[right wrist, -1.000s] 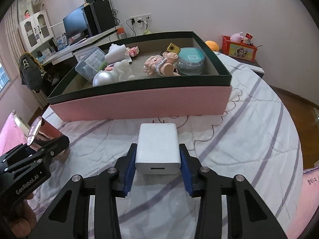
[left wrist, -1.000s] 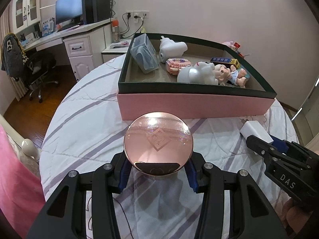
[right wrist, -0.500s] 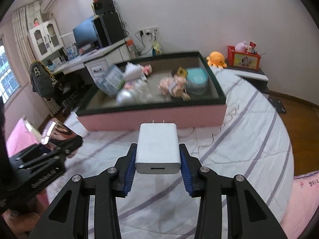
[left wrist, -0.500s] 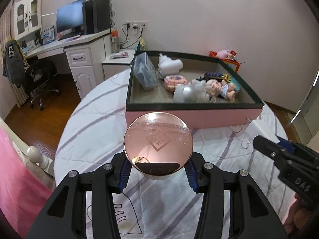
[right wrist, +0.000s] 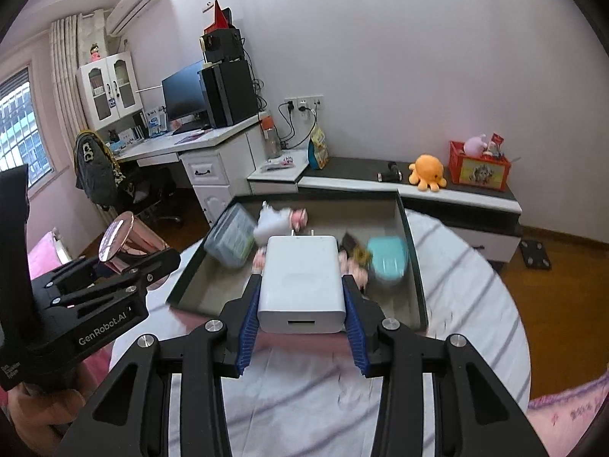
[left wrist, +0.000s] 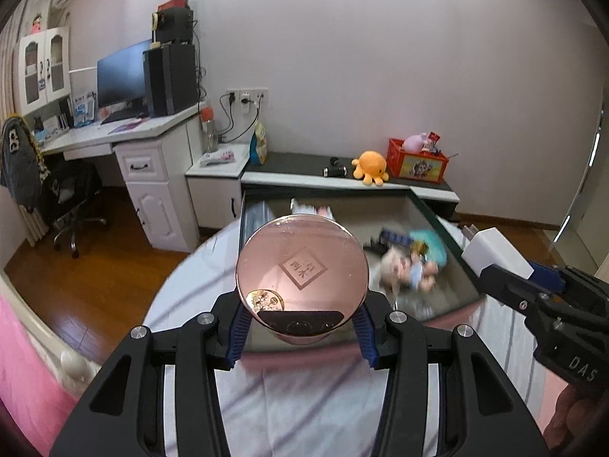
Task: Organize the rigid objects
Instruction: 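Carry both items into the tray box and open both tools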
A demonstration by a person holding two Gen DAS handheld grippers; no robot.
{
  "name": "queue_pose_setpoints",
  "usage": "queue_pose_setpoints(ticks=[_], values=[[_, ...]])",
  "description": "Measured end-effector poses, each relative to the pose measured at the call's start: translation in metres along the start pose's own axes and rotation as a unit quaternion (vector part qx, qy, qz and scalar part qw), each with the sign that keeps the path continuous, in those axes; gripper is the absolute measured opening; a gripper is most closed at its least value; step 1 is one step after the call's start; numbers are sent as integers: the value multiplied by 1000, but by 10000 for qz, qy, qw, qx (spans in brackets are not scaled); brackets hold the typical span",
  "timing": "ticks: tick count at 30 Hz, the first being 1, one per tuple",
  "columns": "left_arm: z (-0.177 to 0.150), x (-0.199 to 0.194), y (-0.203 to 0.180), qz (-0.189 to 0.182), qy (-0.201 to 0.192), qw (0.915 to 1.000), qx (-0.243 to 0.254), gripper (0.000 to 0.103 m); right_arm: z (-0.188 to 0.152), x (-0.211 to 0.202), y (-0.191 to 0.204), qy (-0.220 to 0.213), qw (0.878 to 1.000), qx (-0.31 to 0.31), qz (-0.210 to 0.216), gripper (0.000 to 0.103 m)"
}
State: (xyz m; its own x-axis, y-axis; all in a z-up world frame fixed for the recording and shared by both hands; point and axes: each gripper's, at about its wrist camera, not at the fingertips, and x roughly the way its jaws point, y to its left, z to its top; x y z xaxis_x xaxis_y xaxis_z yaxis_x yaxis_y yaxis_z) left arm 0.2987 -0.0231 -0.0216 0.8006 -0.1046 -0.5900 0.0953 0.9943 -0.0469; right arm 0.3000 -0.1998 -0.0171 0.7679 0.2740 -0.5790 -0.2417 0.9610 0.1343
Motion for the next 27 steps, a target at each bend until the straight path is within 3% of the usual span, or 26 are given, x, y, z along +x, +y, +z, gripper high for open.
queue_pose_setpoints(ticks=[8,16,21,24,27], values=[[35,76,-9,-97,353,9993,101,47,31,61,-12,202,9998,-59,70,41],[27,149,-15,-161,1106,9936,138,47,29,122,-31,762,9971,-16,58,41],[18,165,-12,-142,1312,9912,11,50,24,141,-36,1009,9949,-53,3,42],[17,159,-14,-223,1279,9915,44,62,22,143,-33,1060,9942,-172,11,42],[18,150,-15,-142,1204,9926,84,63,23,137,-33,1008,9948,-177,-8,46]])
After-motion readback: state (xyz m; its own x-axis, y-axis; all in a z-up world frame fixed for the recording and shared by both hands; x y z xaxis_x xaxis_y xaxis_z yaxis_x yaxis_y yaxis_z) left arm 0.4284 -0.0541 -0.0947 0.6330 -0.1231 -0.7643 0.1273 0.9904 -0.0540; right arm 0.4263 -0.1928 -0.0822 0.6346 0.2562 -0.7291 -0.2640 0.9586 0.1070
